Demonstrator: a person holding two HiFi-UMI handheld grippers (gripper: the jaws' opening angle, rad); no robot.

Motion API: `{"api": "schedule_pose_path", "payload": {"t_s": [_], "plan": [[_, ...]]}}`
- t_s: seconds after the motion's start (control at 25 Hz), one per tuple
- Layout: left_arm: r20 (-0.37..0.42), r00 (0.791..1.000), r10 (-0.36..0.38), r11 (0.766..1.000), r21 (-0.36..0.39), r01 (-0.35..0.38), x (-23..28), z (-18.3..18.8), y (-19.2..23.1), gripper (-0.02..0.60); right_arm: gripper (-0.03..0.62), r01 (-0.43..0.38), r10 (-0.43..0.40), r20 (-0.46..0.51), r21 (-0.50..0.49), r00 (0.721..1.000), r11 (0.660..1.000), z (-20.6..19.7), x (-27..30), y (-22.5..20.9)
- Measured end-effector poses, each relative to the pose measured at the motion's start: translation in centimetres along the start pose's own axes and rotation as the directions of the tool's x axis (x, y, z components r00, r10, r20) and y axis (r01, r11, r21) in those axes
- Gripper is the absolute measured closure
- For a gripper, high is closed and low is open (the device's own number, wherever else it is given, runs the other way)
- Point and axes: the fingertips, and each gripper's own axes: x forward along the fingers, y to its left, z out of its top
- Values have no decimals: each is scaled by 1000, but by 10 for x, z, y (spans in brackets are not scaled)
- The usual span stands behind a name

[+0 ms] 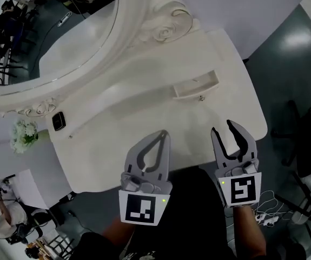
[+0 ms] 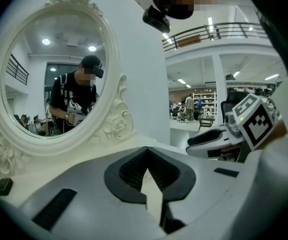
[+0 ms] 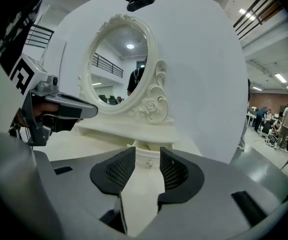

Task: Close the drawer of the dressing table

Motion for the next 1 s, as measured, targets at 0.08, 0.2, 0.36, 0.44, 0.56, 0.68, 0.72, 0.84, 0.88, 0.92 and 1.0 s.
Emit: {"api": "schedule_pose_path", "payload": {"t_s": [0.08, 0.2, 0.36, 0.44, 0.56, 0.68, 0.72, 0.84, 0.88, 0.92, 1.0], "plan": [[-23, 1000, -18, 1000, -11, 18, 10, -11, 0, 580, 450, -2, 2, -8, -1, 1000, 1000, -6, 10, -1], [-55, 997, -49, 999, -23, 48, 22, -25, -2, 581, 450, -2, 2, -30, 2, 1000, 1000, -17, 23, -1], [-80, 994, -79, 997, -33, 77, 35, -37, -1, 581, 450, -7, 9, -54, 26, 999, 1000, -28, 41, 2], [-87, 992, -87, 995, -50, 83, 40, -41, 1, 581, 450, -14, 15, -57, 32, 998, 999, -32, 50, 4], [-98, 988, -120, 992, -54, 115, 46, -47, -2, 581, 448, -8, 10, -65, 36, 998, 999, -38, 62, 4], [-117, 982, -148, 989, -41, 144, 48, -53, -2, 581, 448, 12, -8, -69, 48, 998, 999, -44, 71, 2], [-125, 980, -155, 988, -40, 152, 49, -56, -1, 581, 448, 17, -13, -72, 56, 997, 998, -47, 74, 1], [-138, 975, -172, 985, -34, 169, 53, -61, 1, 581, 448, 20, -15, -87, 66, 996, 998, -54, 84, -1], [-138, 975, -175, 984, -32, 173, 54, -63, 2, 581, 448, 20, -14, -90, 63, 996, 998, -56, 88, -1], [-137, 975, -177, 984, -33, 174, 55, -64, 2, 581, 448, 18, -12, -93, 61, 996, 998, -58, 91, -1], [-137, 974, -177, 984, -42, 173, 57, -68, 3, 580, 448, 14, -8, -104, 56, 995, 998, -62, 96, 0]]}}
